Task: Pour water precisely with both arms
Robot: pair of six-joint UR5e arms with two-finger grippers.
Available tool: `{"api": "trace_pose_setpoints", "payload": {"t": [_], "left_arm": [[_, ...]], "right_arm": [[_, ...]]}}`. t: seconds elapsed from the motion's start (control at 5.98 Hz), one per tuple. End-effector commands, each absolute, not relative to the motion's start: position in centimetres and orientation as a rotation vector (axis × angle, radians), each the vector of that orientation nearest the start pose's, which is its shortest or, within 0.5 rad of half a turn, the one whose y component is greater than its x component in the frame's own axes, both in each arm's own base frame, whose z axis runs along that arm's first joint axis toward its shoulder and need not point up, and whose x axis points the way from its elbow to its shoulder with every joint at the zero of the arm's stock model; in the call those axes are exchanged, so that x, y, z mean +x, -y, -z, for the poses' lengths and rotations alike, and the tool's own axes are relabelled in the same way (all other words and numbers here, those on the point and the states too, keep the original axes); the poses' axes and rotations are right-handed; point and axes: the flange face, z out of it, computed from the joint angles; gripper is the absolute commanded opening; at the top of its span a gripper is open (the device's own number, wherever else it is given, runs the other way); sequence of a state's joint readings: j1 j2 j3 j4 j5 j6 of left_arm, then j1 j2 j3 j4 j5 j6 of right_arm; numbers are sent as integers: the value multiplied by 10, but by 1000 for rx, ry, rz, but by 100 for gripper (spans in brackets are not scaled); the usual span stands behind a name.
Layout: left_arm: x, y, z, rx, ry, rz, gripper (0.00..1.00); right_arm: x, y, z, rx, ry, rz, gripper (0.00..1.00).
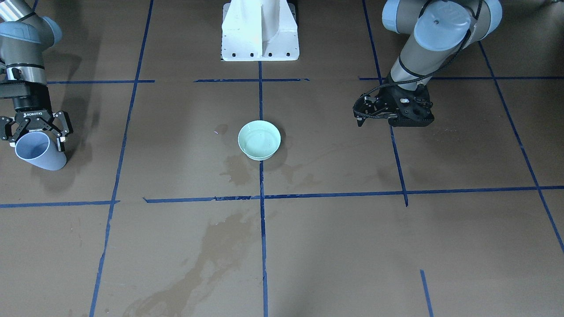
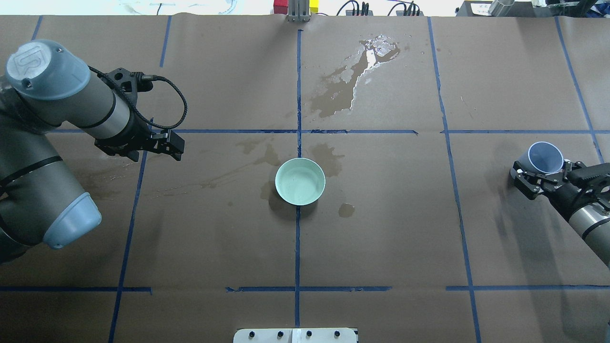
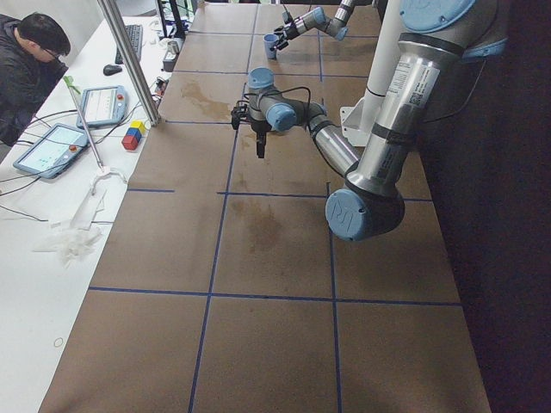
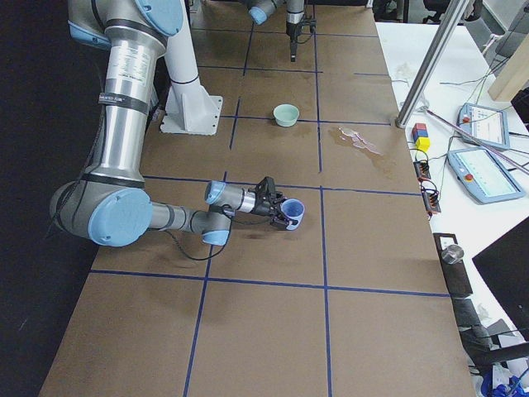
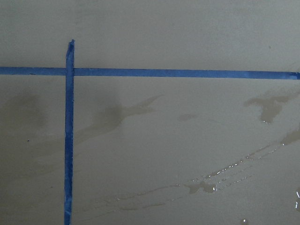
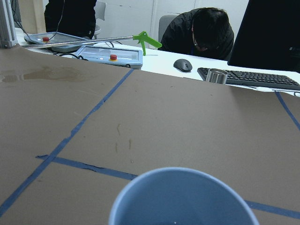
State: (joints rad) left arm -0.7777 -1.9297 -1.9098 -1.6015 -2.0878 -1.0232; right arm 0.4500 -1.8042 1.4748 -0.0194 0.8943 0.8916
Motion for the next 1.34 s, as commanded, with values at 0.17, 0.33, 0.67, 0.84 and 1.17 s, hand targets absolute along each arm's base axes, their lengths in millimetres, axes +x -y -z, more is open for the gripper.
{"api": "trace_pose_setpoints", "payload": {"t": [0.17,0.33,0.67,0.84,1.17], "left_arm": [[356,469,-304,50,-867,29,100],[357,469,-303,51,-868,28,100],[357,469,-303,52,-868,27,100],[357,469,-303,51,-868,28,100],[356,469,-301,54,-872,29,100]], "right_arm": [[-249,336,-658,1126,701,-229,99],[-251,333,-656,1124,724,-235,99],[-253,322,-657,1105,792,-250,99],[-237,311,-668,1094,820,-236,99],[-196,287,-687,1058,869,-200,99]]}}
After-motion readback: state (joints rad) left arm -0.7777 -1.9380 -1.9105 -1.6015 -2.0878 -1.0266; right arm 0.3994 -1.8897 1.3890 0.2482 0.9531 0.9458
